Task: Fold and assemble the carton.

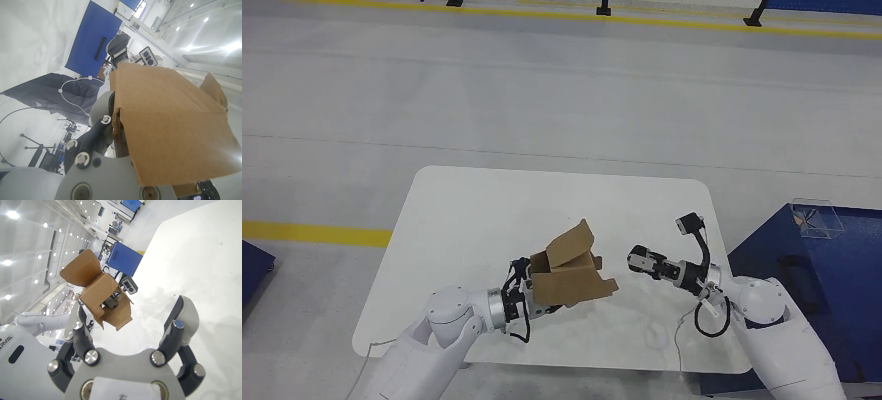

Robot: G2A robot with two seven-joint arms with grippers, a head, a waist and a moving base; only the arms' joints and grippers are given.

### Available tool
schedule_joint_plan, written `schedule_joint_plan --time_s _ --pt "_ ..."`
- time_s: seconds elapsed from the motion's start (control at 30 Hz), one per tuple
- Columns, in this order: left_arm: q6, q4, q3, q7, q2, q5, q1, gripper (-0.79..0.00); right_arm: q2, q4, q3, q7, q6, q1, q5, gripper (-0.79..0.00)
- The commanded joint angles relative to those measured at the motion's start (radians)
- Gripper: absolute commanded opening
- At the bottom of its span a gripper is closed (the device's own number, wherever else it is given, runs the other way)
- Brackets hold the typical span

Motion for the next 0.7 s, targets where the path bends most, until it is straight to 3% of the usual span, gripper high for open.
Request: schedule_joint_plan --time_s 0.0,0.33,0.67 --pt "0.002 -0.002 -0.005 0.003 0.001 0.0 0.002 -0.785 0.002 -0.018 -0.002 0.014 -0.001 -0.01 -0.021 0.0" --pt "0.006 -0.011 -0.012 0.014 0.0 -0.004 0.01 -0.785 -0.011 -0.037 -0.093 -0.029 0.028 0.009 -0.163 0.0" --pt "0.007 -0.012 -0.008 0.011 -0.002 -0.003 0.011 -0.785 -0.021 -0.004 -0.127 -0.062 0.032 0.044 -0.178 0.0"
